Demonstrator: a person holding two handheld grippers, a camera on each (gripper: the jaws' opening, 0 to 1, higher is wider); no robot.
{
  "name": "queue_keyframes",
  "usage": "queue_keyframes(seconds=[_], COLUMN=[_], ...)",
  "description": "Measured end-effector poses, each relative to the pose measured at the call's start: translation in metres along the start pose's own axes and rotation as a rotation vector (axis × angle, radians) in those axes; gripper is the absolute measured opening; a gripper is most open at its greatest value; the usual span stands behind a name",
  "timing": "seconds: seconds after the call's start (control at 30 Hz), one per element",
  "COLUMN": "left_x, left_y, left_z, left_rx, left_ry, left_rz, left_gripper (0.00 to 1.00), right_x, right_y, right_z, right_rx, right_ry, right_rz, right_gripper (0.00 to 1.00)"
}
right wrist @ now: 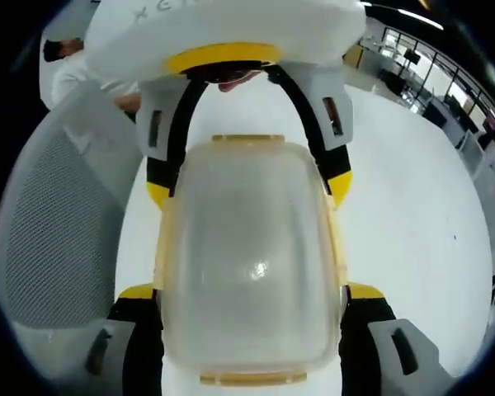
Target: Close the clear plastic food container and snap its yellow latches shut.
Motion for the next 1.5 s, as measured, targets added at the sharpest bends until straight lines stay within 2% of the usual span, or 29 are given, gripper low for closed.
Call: queue_keyframes(seconds=[0.43, 1.1, 1.37, 1.43, 1.5], left_x=[0.004, 0.007, 0.006, 0.005, 0.005], left_y=[-0.001, 0.000, 0.001, 0.001, 0.001], left_z=[-0.007, -0.023, -0.030, -0.034, -0.034], left_rx=[0.002, -0.010, -0.017, -0.028, -0.027], left_ry=[0.000, -0.017, -0.034, -0.059, -0.058], left_rz=[-0.013, 0.005, 0.004, 0.015, 0.014], left_gripper=[0.97, 0.97, 0.97, 0.97, 0.97], right_x=[-0.003, -0.005, -0.005, -0.003, -0.004], right_y=[0.000, 0.001, 0.004, 0.006, 0.006], right_z=[0.007, 0.023, 0.031, 0.037, 0.038], right_rx=[0.004, 0.010, 0.023, 0.064, 0.053], right_ry=[0.002, -0.004, -0.007, -0.076, -0.052], right_rz=[0.010, 0.026, 0.025, -0.008, 0.001], right_gripper=[0.89, 0.91, 0.94, 0.95, 0.95])
Point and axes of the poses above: the point that each gripper's makers call its tool centre point, and the gripper's own axes: y roughly forward along the fingers, z roughly to its right, x roughly out of its underside, the point moved 5 cm from there along -y, roughly backward along the fingers, and after that the axes turned 10 degrees about y, right-handed, at the moved point
